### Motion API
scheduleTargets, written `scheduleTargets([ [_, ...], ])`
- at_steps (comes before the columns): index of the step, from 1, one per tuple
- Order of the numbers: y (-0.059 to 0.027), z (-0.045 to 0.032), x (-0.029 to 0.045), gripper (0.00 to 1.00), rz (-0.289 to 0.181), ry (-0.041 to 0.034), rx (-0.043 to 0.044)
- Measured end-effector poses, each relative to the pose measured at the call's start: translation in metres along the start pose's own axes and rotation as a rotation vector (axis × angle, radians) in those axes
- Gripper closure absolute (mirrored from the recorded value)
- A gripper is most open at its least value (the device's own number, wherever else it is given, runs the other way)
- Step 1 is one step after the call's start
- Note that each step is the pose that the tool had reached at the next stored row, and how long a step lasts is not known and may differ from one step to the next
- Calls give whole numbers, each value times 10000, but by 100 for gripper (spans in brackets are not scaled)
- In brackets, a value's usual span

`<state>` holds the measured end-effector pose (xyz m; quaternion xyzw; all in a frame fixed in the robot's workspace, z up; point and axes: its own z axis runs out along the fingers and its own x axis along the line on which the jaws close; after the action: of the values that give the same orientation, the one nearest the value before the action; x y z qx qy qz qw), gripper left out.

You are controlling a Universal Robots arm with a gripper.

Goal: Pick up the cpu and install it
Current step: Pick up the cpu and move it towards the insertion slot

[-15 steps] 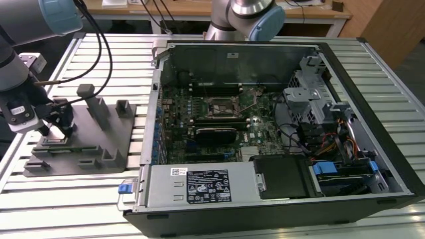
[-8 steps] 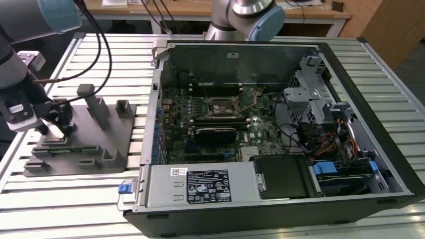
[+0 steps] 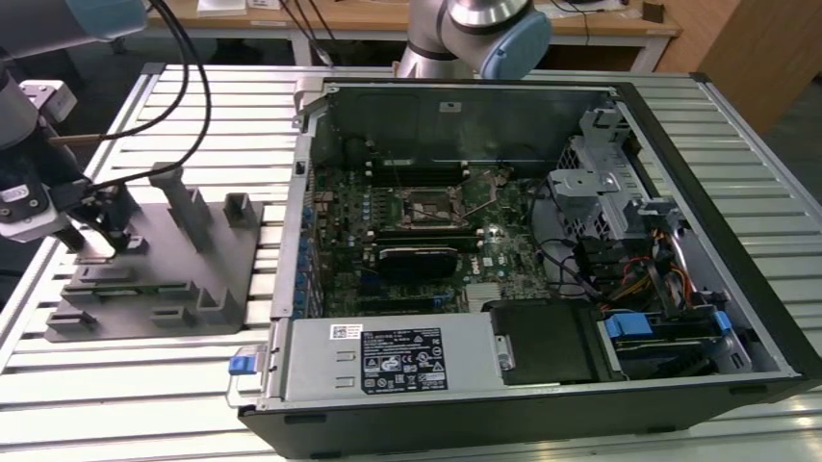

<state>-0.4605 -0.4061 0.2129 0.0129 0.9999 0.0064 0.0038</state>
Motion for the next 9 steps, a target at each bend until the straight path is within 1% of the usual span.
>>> scheduleTargets([
  [4, 1, -56, -1, 47, 0, 0, 0],
  [9, 1, -72, 0, 47, 0, 3, -35],
])
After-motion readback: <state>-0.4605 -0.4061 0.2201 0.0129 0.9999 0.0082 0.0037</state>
